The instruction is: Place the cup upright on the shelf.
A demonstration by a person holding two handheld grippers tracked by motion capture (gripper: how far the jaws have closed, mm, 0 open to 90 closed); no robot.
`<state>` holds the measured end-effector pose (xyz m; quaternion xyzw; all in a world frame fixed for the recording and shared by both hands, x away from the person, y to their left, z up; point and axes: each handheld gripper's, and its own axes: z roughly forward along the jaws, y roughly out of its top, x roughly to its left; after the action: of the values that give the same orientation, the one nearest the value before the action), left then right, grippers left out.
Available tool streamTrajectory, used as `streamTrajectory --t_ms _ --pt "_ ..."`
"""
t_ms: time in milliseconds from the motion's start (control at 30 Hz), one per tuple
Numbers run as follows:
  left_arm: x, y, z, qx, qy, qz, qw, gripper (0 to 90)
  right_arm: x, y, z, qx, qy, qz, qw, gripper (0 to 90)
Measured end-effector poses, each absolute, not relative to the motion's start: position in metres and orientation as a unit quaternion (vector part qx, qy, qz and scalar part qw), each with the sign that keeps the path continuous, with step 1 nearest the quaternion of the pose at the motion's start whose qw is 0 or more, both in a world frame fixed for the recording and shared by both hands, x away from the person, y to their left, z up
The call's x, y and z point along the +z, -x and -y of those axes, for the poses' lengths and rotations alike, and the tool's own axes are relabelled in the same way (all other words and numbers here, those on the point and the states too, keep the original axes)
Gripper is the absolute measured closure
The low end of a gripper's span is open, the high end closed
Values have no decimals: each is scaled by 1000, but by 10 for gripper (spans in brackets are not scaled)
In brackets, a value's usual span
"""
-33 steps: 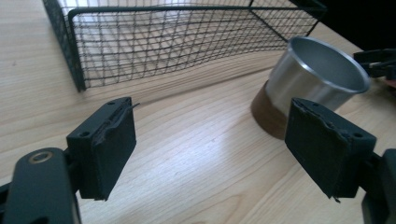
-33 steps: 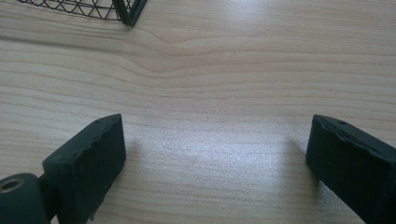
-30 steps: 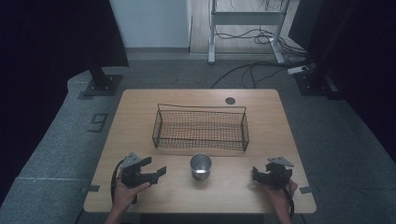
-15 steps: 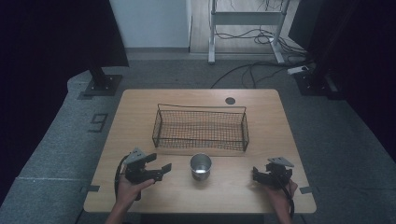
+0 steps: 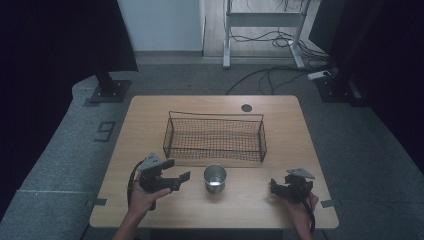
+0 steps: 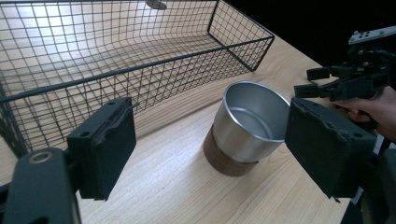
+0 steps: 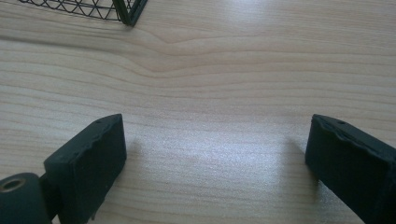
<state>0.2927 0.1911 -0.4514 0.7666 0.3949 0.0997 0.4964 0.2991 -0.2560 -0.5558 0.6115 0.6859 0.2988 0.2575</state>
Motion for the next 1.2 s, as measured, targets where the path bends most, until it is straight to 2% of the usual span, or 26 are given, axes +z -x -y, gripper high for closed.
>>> streamTrajectory --t_ms 1200 --pt "-460 -315 -148 62 -792 -379 475 152 -556 -299 256 300 -612 -685 259 64"
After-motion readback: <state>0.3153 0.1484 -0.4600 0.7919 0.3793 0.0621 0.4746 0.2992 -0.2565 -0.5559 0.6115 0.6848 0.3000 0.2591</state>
